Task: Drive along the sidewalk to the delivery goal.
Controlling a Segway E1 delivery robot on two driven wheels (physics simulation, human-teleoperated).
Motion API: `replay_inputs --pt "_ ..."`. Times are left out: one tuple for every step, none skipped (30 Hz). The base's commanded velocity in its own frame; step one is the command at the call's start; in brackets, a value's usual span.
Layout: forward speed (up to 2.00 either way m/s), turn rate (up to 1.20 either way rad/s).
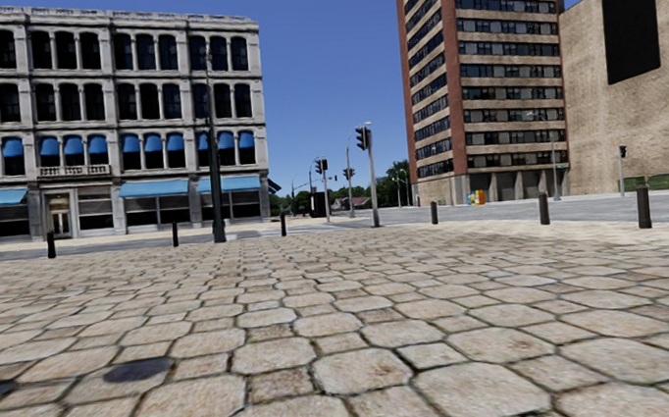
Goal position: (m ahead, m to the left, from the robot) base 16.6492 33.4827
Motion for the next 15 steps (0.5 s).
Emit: replay_inputs --pt "2.0 0.0" --pt "2.0 0.0" --pt "2.0 0.0" --pt "2.0 0.0" --pt "2.0 0.0" --pt "2.0 0.0" --pt "2.0 0.0" --pt "2.0 0.0" --pt "2.0 0.0" --pt "2.0 0.0" --pt "2.0 0.0" --pt "2.0 0.0" --pt "2.0 0.0" --pt "2.0 0.0" --pt "2.0 0.0"
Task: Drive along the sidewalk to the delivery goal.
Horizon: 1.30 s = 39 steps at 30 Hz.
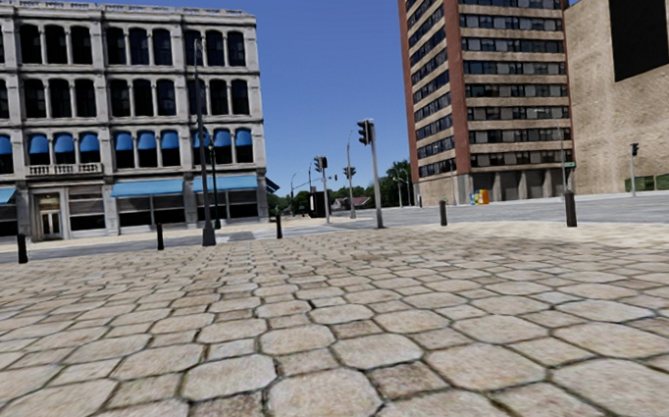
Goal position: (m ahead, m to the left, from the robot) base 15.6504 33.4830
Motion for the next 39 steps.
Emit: replay_inputs --pt "2.0 0.0" --pt "2.0 0.0" --pt "2.0 0.0" --pt "2.0 0.0" --pt "2.0 0.0" --pt "2.0 0.0" --pt "2.0 0.0" --pt "2.0 0.0" --pt "2.0 0.0" --pt "2.0 0.0" --pt "2.0 0.0" --pt "2.0 0.0" --pt "2.0 0.0" --pt "2.0 0.0" --pt "2.0 0.0" --pt "2.0 0.0" --pt "2.0 0.0" --pt "2.0 0.0" --pt "2.0 0.0" --pt "2.0 0.0" --pt "2.0 0.0" --pt "2.0 0.0" --pt "2.0 0.0" --pt "2.0 0.0" --pt "2.0 0.0" --pt "2.0 0.0" --pt "2.0 0.0" --pt "2.0 0.0" --pt "2.0 0.0" --pt "2.0 0.0" --pt "2.0 0.0" --pt "2.0 0.0" --pt "2.0 0.0" --pt "2.0 0.0" --pt "2.0 0.0" --pt "2.0 0.0" --pt "2.0 0.0" --pt "2.0 0.0" --pt "2.0 0.0"
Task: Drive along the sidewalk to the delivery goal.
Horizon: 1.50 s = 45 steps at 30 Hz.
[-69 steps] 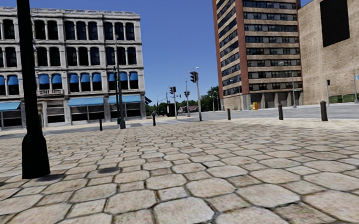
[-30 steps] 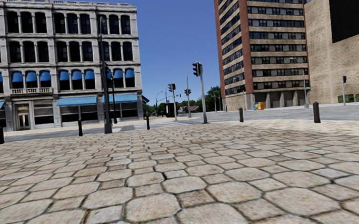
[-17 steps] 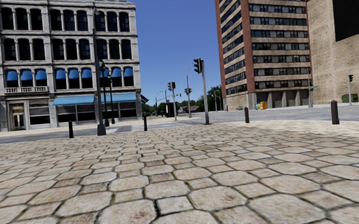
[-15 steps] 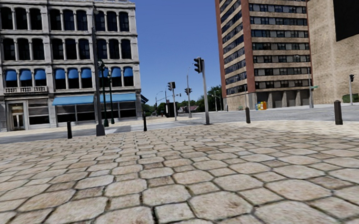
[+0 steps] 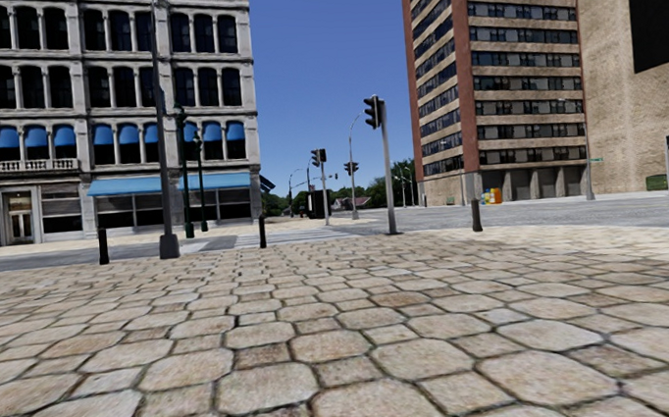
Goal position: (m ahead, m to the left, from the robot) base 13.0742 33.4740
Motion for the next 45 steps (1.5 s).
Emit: replay_inputs --pt "2.0 0.0" --pt "2.0 0.0" --pt "2.0 0.0" --pt "2.0 0.0" --pt "2.0 0.0" --pt "2.0 0.0" --pt "2.0 0.0" --pt "2.0 0.0" --pt "2.0 0.0" --pt "2.0 0.0" --pt "2.0 0.0" --pt "2.0 0.0" --pt "2.0 0.0" --pt "2.0 0.0" --pt "2.0 0.0" --pt "2.0 0.0" --pt "2.0 0.0" --pt "2.0 0.0" --pt "2.0 0.0" --pt "2.0 0.0" --pt "2.0 0.0" --pt "2.0 0.0" --pt "2.0 0.0" --pt "2.0 0.0" --pt "2.0 0.0" --pt "2.0 0.0" --pt "2.0 0.0" --pt "2.0 0.0" --pt "2.0 0.0" --pt "2.0 0.0" --pt "2.0 0.0" --pt "2.0 0.0" --pt "2.0 0.0" --pt "2.0 0.0" --pt "2.0 0.0" --pt "2.0 0.0" --pt "2.0 0.0" --pt "2.0 0.0" --pt "2.0 0.0" --pt "2.0 0.0" --pt "2.0 0.0" --pt "2.0 0.0" --pt "2.0 0.0" --pt "2.0 0.0" --pt "2.0 0.0"
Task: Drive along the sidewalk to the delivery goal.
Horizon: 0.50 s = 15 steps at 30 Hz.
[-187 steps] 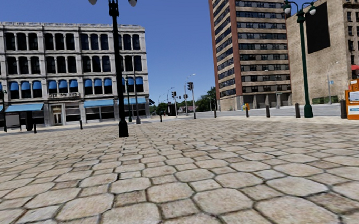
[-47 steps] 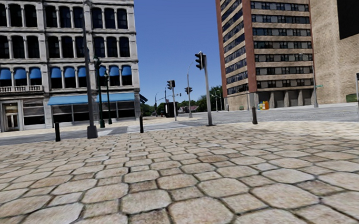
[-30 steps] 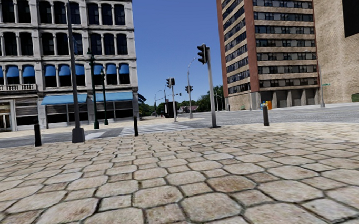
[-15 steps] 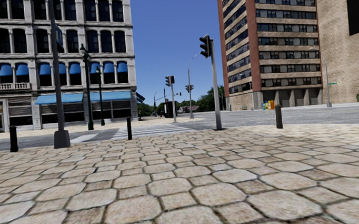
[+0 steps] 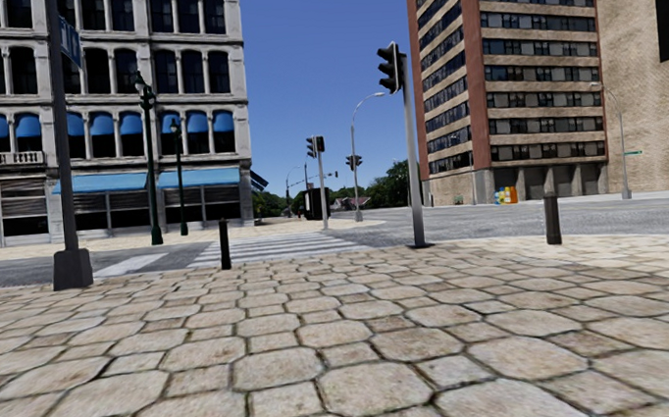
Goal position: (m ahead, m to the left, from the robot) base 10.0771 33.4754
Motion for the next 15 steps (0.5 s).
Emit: replay_inputs --pt "2.0 0.0" --pt "2.0 0.0" --pt "2.0 0.0" --pt "2.0 0.0" --pt "2.0 0.0" --pt "2.0 0.0" --pt "2.0 0.0" --pt "2.0 0.0" --pt "2.0 0.0" --pt "2.0 0.0" --pt "2.0 0.0" --pt "2.0 0.0" --pt "2.0 0.0" --pt "2.0 0.0" --pt "2.0 0.0"
